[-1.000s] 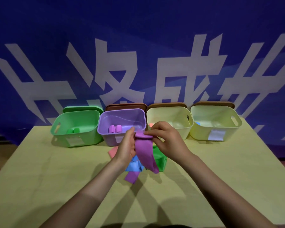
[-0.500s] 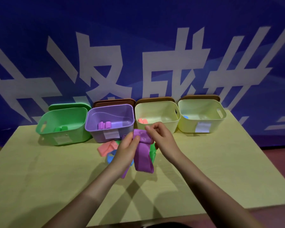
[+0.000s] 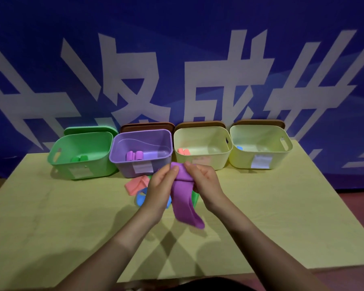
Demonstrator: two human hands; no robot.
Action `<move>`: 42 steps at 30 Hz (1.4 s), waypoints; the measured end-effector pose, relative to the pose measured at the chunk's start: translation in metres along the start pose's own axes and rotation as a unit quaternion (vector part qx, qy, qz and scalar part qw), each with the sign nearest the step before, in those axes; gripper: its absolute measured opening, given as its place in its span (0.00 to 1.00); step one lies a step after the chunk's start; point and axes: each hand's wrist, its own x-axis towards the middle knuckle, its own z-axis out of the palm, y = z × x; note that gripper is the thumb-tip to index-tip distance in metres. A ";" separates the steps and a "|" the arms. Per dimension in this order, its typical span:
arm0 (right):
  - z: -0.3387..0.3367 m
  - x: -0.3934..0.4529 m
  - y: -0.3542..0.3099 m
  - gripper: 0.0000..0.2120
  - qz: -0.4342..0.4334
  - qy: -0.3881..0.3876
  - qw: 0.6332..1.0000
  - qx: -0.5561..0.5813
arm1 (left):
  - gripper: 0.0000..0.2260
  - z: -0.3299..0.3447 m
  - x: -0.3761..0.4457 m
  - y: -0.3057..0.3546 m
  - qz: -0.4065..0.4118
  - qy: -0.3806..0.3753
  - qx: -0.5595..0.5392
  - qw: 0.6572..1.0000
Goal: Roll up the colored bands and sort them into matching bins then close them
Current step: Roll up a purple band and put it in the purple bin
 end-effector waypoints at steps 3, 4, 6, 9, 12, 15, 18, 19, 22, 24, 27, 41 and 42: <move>0.003 0.002 0.002 0.18 -0.002 0.019 1.000 0.015 | 0.10 0.001 0.005 0.002 0.046 0.027 0.046 0.998; 0.004 0.003 0.003 0.18 -0.001 0.030 0.999 0.016 | 0.10 0.002 0.007 0.003 0.056 0.029 0.057 0.996; 0.004 0.006 0.002 0.17 0.009 0.039 0.999 0.009 | 0.10 0.003 0.014 0.004 0.061 0.023 0.075 0.995; -0.003 0.012 0.005 0.15 0.028 0.007 0.999 -0.021 | 0.10 0.001 0.023 0.002 0.068 0.014 0.099 0.993; -0.011 0.018 0.010 0.14 0.065 -0.037 0.997 -0.016 | 0.11 -0.002 0.028 0.001 0.066 0.007 0.107 0.992; -0.011 0.021 0.017 0.14 0.076 -0.034 0.996 0.020 | 0.11 -0.003 0.031 -0.002 0.057 0.017 0.113 0.992; -0.008 0.014 0.023 0.13 0.064 -0.006 0.997 0.046 | 0.11 0.003 0.027 -0.005 0.033 0.028 0.097 0.994; -0.008 0.010 0.024 0.11 0.064 0.000 0.997 0.047 | 0.10 0.005 0.025 -0.006 0.020 0.032 0.089 0.995; -0.008 0.003 0.022 0.10 0.058 0.015 0.998 0.033 | 0.06 0.005 0.019 -0.008 -0.039 0.042 0.049 0.997; -0.004 0.001 0.016 0.10 0.058 0.012 0.998 0.020 | 0.05 0.002 0.016 -0.007 -0.075 0.034 -0.023 0.996; 0.003 0.003 0.012 0.13 0.068 0.007 0.998 -0.001 | 0.11 -0.004 0.015 -0.002 -0.094 0.034 -0.072 0.992; 0.016 0.016 0.003 0.07 0.021 -0.072 0.997 0.012 | 0.11 -0.033 0.024 0.017 0.021 0.043 0.108 0.993; 0.015 0.018 0.003 0.07 0.010 -0.083 0.996 0.010 | 0.11 -0.033 0.025 0.019 0.016 0.053 0.089 0.994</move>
